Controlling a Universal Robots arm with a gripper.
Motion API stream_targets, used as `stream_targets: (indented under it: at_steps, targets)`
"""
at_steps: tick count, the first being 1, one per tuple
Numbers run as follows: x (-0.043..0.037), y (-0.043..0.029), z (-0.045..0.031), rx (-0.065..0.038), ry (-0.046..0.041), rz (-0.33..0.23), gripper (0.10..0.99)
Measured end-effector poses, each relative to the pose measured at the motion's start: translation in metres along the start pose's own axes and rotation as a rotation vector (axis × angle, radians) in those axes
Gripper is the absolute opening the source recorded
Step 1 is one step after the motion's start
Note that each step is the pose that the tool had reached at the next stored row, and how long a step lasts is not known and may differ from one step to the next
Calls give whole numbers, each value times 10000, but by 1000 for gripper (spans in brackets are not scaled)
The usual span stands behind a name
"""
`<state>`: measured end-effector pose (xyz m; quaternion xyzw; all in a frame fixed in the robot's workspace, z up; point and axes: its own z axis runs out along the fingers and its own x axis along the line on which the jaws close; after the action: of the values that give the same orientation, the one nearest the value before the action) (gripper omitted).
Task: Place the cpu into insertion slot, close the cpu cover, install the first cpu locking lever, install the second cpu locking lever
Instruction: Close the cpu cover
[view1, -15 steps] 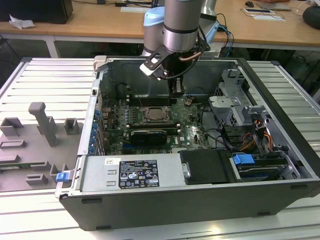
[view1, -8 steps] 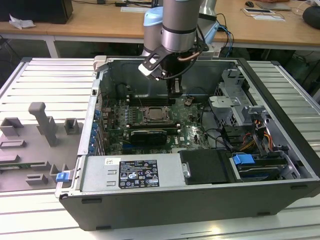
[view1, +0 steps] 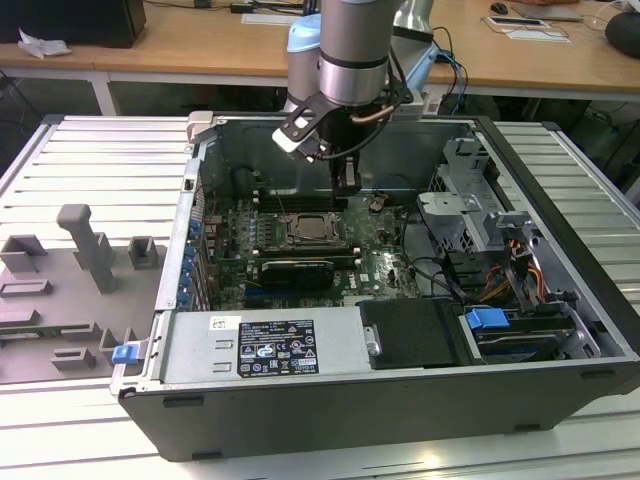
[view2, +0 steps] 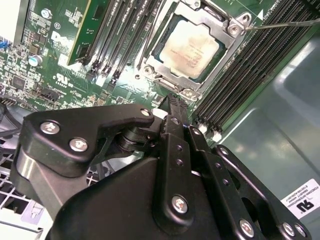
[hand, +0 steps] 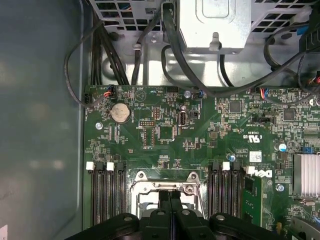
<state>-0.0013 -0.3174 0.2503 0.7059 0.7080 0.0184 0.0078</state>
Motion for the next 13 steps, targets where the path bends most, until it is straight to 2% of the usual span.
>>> stream_targets:
  at_steps: [5, 8, 13]
  targets:
    - [0, -26, 6, -1, 1, 0, 110]
    - [0, -66, 17, -1, 2, 0, 110]
    - [-1, -103, 68, -1, 1, 0, 110]
